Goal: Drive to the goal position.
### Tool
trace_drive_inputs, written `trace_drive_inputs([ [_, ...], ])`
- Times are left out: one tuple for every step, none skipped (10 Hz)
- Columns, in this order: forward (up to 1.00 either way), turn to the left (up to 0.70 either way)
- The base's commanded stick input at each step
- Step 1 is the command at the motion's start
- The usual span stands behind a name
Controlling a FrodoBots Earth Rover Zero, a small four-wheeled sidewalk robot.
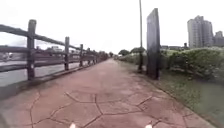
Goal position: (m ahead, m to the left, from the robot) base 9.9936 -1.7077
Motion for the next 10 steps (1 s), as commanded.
trace_drive_inputs([
  [0.98,0.00],
  [0.98,0.00],
  [0.98,0.00],
  [0.98,0.00],
  [0.98,-0.22],
  [0.98,-0.39],
  [0.98,-0.39],
  [0.98,-0.39],
  [0.98,-0.39],
  [0.98,-0.39],
])
